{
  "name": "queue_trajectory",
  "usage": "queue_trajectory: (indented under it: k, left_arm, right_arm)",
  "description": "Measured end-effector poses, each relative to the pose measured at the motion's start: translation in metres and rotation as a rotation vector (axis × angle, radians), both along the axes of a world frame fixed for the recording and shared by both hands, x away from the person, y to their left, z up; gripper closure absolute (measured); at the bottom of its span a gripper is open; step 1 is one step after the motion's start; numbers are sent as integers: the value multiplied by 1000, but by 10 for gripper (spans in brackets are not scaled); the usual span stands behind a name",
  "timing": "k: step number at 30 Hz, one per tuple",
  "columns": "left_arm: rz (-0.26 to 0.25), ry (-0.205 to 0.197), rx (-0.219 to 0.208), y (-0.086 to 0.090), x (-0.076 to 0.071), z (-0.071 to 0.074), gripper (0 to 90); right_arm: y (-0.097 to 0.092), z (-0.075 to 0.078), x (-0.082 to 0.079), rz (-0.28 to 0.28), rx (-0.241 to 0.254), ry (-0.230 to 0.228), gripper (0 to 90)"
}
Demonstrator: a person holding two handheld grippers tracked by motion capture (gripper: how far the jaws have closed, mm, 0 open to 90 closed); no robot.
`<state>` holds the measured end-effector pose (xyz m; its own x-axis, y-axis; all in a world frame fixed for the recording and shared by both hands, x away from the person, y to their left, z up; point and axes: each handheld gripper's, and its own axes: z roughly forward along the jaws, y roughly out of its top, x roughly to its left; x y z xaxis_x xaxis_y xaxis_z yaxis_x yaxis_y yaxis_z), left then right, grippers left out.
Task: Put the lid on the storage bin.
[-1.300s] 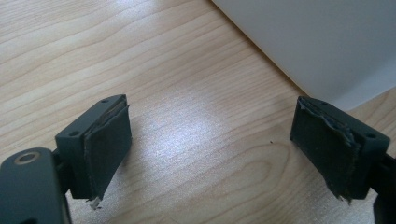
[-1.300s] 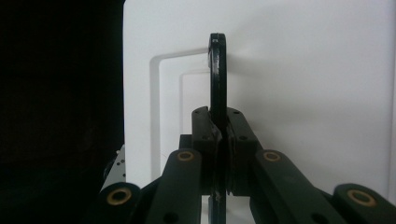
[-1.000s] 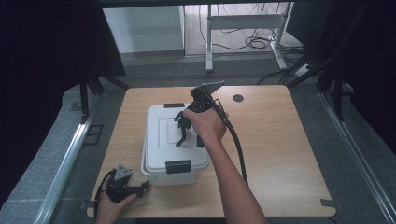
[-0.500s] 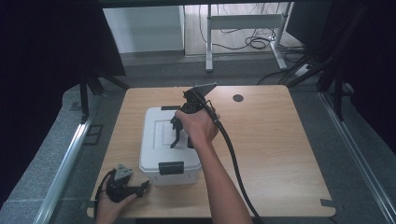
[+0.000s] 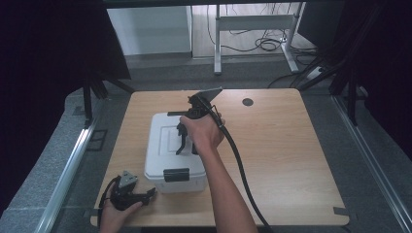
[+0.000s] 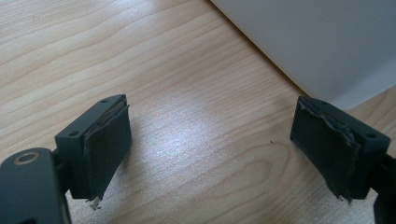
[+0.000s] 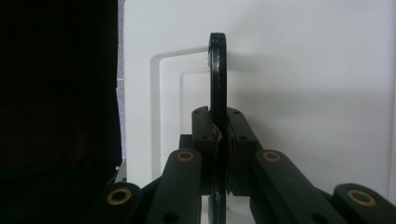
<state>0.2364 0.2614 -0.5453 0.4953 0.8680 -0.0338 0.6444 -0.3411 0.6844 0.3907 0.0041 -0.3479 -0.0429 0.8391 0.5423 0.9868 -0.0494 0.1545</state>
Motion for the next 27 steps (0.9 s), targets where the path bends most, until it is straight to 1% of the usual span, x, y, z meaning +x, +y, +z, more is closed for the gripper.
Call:
queue_trajectory:
  k: [8,13,16,27]
  left_arm:
    - [-1,0,0,0,0,0,124]
    - [-1,-1,-1,0,0,0,124]
    - [-1,-1,-1,0,0,0,124]
    - [-1,-1,-1,0,0,0,124]
  right_arm:
    - [4,-6,1,-1,-9,7,846]
    - [4,-11,2,1,-31,9,846]
    - [4,-16,3,1,-25,10,846]
    - [4,-16,2,12,-27,-2,845]
